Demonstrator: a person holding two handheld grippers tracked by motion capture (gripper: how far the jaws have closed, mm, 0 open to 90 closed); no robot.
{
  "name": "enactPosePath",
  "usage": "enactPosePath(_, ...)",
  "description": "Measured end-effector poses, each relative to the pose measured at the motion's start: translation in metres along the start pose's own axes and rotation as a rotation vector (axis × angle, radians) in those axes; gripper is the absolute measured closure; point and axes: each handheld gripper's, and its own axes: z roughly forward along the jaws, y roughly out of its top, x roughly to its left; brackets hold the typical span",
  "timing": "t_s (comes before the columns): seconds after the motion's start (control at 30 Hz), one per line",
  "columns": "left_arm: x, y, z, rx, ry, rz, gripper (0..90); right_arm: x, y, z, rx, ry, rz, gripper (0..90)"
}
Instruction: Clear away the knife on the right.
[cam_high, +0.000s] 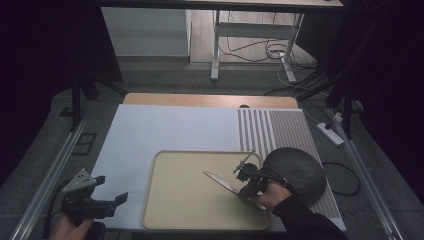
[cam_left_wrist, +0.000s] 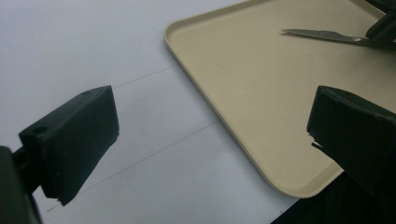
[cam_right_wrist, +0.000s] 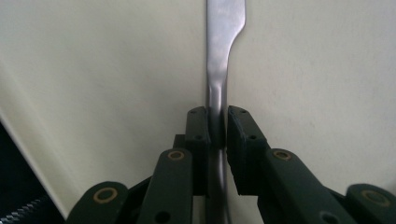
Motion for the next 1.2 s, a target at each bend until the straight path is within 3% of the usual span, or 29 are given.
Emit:
enactPosePath(0.1, 0.000, 0.000, 0.000, 0.002, 0.001, 0.001, 1.7, 0.000, 0.005, -0.006, -0.037, -0.008, -0.033, 83.8)
enactPosePath(0.17, 0.000, 0.000, 0.000, 0.003, 0.000, 0.001, 1.7, 0.004, 0.012, -0.010, -0.067, -0.009, -0.095, 90.0)
enactPosePath(0.3, 0.000, 0.000, 0.001, 0.004, 0.000, 0.000, 1.8, 0.016, 0.033, 0.000, -0.086, -0.003, -0.219, 90.0)
enactPosePath(0.43, 0.000, 0.000, 0.001, 0.005, 0.000, 0.000, 1.9, 0.021, 0.045, 0.013, -0.099, 0.025, -0.247, 90.0)
enactPosePath(0.57, -0.001, 0.000, 0.001, 0.007, 0.001, 0.006, 1.9, 0.021, 0.055, 0.030, -0.059, -0.003, -0.274, 90.0)
enactPosePath(0.6, -0.001, 0.000, 0.001, 0.007, 0.001, 0.006, 1.9, 0.019, 0.055, 0.030, -0.078, 0.001, -0.269, 90.0)
enactPosePath(0.63, -0.001, 0.000, 0.001, 0.008, 0.000, 0.006, 2.0, 0.014, 0.056, 0.029, -0.070, -0.037, -0.252, 90.0)
enactPosePath(0.73, -0.001, 0.000, 0.001, 0.007, 0.000, 0.006, 2.0, 0.007, 0.053, 0.026, -0.066, -0.072, -0.223, 90.0)
enactPosePath(0.77, -0.001, 0.000, 0.001, 0.008, -0.001, 0.008, 2.0, -0.003, 0.049, 0.023, -0.058, -0.093, -0.187, 90.0)
enactPosePath(0.87, -0.001, 0.000, 0.001, 0.008, 0.001, 0.010, 2.0, -0.011, 0.044, 0.020, -0.053, -0.114, -0.164, 90.0)
enactPosePath(1.03, -0.001, 0.000, 0.001, 0.008, -0.001, 0.009, 2.0, -0.027, 0.030, 0.012, -0.045, -0.113, -0.102, 90.0)
enactPosePath(1.2, -0.001, 0.001, 0.001, 0.009, 0.001, 0.010, 2.0, -0.033, 0.019, 0.007, -0.031, -0.128, -0.080, 90.0)
